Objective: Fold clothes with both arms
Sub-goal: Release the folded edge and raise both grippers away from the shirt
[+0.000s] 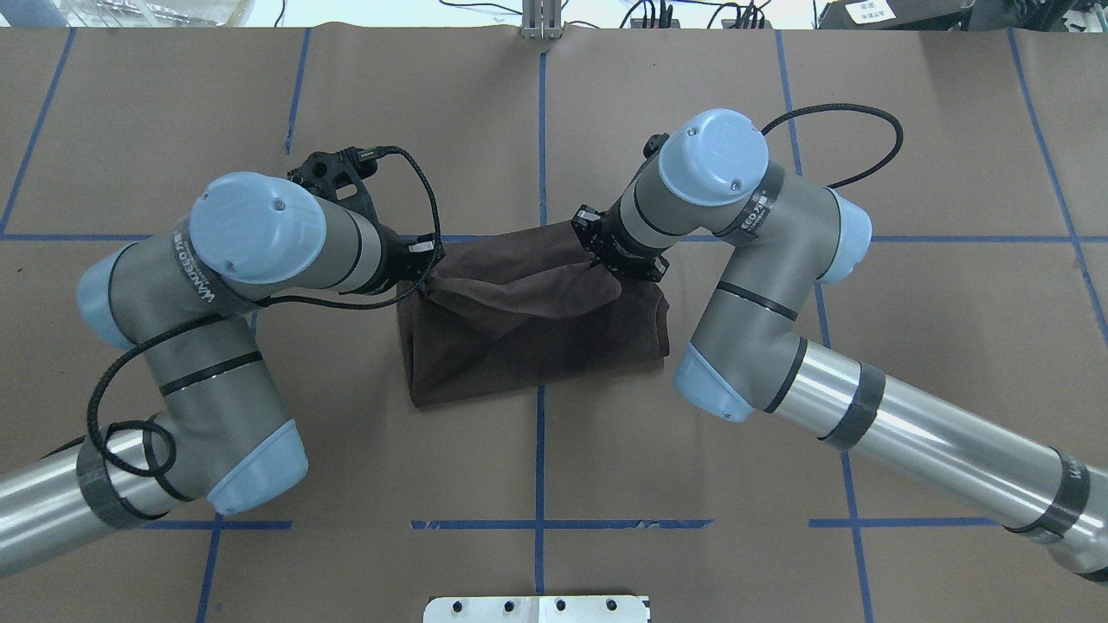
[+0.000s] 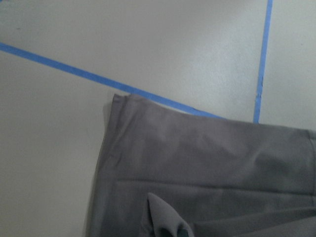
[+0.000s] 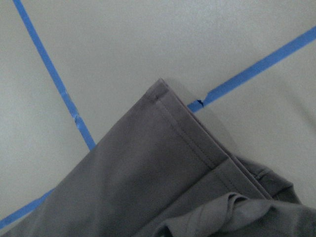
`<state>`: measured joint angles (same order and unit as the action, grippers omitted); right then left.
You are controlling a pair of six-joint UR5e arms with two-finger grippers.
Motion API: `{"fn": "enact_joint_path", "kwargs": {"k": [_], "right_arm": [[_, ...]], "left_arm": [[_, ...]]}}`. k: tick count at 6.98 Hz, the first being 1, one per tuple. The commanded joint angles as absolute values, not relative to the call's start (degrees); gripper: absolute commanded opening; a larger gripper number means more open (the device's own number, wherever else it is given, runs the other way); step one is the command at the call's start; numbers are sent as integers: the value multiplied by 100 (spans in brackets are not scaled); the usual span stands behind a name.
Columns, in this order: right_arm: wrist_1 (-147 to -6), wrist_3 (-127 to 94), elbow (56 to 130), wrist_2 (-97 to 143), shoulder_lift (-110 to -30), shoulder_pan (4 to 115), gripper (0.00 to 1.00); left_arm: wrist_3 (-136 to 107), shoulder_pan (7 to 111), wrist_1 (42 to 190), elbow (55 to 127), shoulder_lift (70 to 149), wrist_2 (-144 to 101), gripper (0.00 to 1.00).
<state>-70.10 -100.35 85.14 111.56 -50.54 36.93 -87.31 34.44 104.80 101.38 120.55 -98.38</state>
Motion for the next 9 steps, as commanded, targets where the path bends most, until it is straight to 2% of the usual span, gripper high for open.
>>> {"fn": "enact_joint_path", "kwargs": {"k": [1,2,5,7,8,9], "right_arm": [[-6961,-9907,6892,11328,-4049,4067,99],[-6961,-9401,6429,11477,-3817,4348,100],[-6970,-8473,6100,12550,-3814,5132,100],[-7101,-8402,6554,12481,-3858,4889,100],[-7493,-8420,6792,12228,-3806,4704,100],[-8063,-8385,6924,11582,-3571,4276,100]], "left_arm": [[-8414,4057,11352,8133,12888,-9818,94],[-7732,4365,11851,7512,13059,-9791,100],[-7199,4693,12076,7400,13017,-9861,100],[-7102,4859,12024,7775,12790,-10500,100],[-6884,4913,11989,8361,12344,-10546,100],[-6577,5035,11953,8654,12148,-10547,100]]}}
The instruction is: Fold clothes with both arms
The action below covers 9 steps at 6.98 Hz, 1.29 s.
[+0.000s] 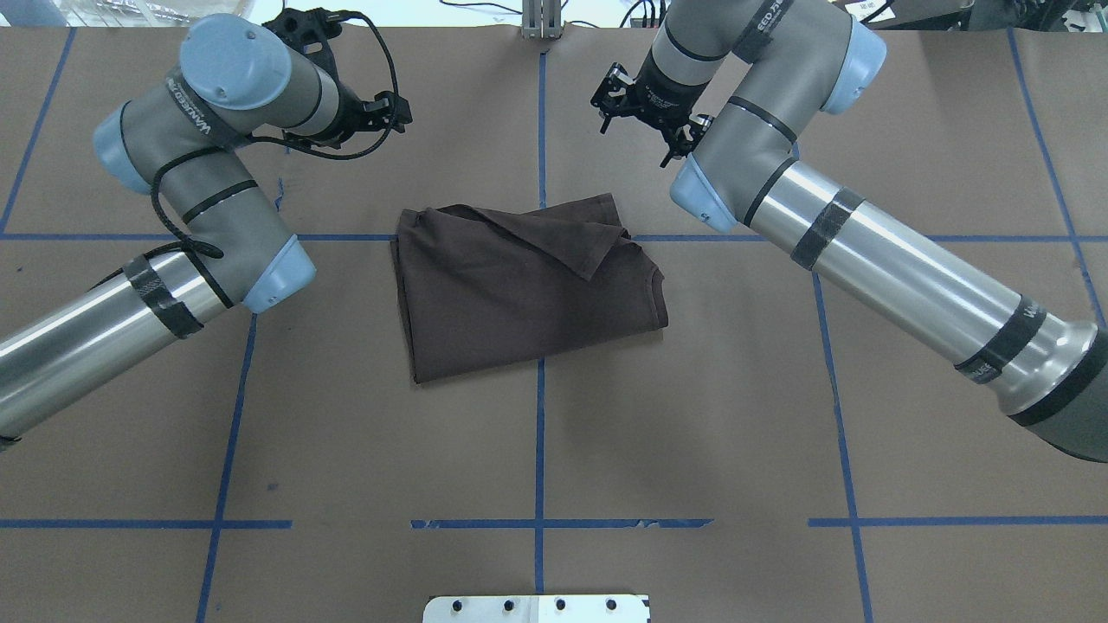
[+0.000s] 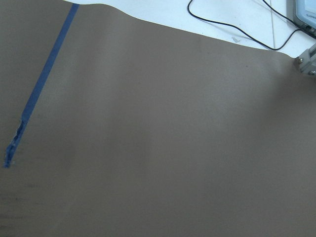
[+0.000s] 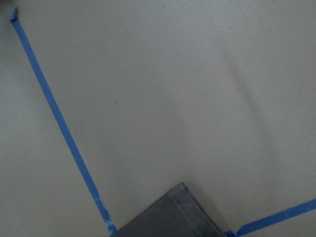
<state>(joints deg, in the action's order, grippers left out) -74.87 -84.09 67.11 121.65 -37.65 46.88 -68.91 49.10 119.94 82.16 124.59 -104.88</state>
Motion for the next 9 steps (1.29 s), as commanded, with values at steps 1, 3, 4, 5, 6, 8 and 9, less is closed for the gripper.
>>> {"fn": "enact_joint_path", "kwargs": {"k": [1,3,4,5,6,8,9], "right_arm": [[-8625,-8333,6926,10931,-3290,3889,100],[-9279,-7764,6865,9832,-2937,3273,100],[-9264,-7561,6856,9818,-2936,3252,100],[-9272,-7211,6768,9800,-2944,3200,100],[-9272,-7016,6620,9756,-2944,3173,100],[-9255,-6620,6443,9738,-2962,3173,100],[-9246,-6479,6399,9738,-2962,3173,100]], "left_arm": [[-6452,5062,11857,8823,12007,-10712,100],[-6451,5089,11856,8921,11901,-10723,100],[-6451,5089,11856,8912,11892,-10723,100],[-6451,5089,11856,8912,11892,-10723,100],[-6451,5098,11856,8912,11892,-10731,100],[-6451,5098,11856,8912,11892,-10801,100],[-6451,5098,11856,8912,11892,-10802,100]]}}
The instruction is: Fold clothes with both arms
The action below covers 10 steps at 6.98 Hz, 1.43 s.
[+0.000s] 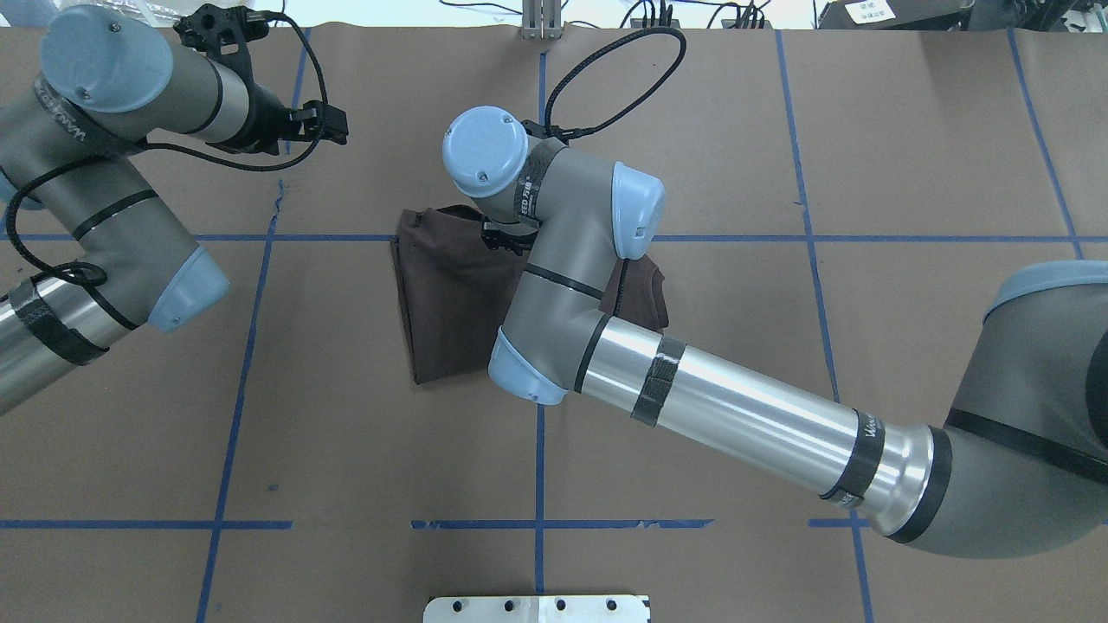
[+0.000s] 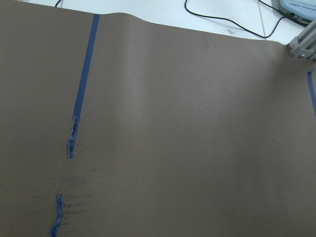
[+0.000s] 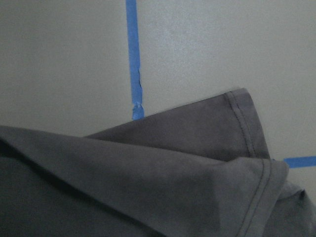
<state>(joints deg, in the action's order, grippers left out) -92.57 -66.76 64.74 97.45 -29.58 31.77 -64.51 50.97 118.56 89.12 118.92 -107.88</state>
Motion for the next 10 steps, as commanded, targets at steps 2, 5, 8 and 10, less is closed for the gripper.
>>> {"fn": "enact_joint_path", "kwargs": {"k": [2,5,8,10], "right_arm": [[-9237,-6408,6346,9738,-2997,3182,100],[-9246,-6118,6346,9738,-3102,3190,100],[-9237,-5846,6267,9729,-3181,3348,100],[-9229,-5539,6240,9729,-3217,3594,100]], "left_arm": [[-6451,5124,11856,8921,11892,-10802,100],[-6451,5142,11856,8921,11892,-10802,100],[-6460,5124,11856,8921,11892,-10811,100],[-6469,5115,11856,8921,11892,-10811,100]]}}
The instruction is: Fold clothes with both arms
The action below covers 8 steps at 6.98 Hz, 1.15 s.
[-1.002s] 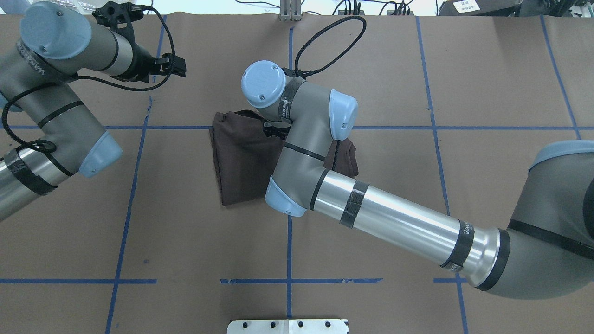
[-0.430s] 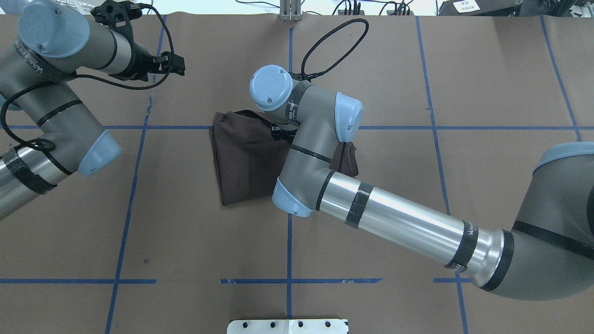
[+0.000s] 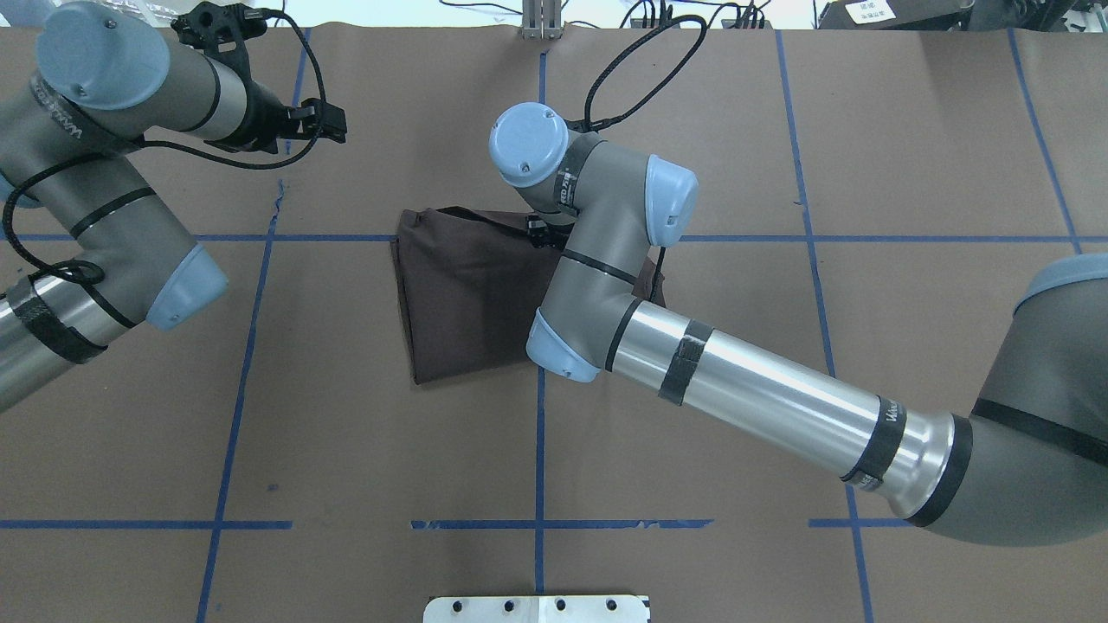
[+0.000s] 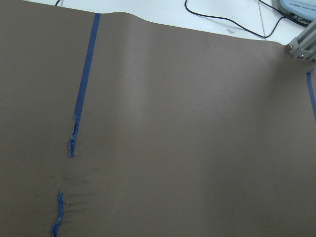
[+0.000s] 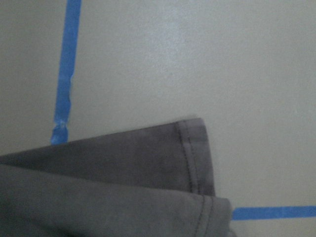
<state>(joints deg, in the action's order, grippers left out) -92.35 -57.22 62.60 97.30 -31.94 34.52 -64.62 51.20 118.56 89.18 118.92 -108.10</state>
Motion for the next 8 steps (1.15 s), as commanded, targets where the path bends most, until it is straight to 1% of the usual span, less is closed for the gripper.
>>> {"fn": "enact_joint_path", "kwargs": {"k": [1,3,5,6,7,8], "right_arm": [[-9229,-5424,6145,9729,-3243,3699,100],[-9001,-4881,5968,9729,-3339,4128,100],[-9000,-4205,6098,10148,-3392,4786,100],[-9009,-3818,6735,10926,-3923,5303,100],[-9017,-3319,7333,11569,-4503,5935,100],[-9052,-2826,7930,12219,-5248,6585,100]], "left_arm": [[-6469,5107,11856,8921,11892,-10811,100],[-6478,5106,11856,8938,11909,-10819,100],[-6443,5316,11839,9113,11839,-11124,100],[-5964,5665,11813,9401,11473,-11492,100],[-4689,6217,11508,9796,10956,-11748,100],[-3336,6919,10878,10061,10629,-11916,100]]}}
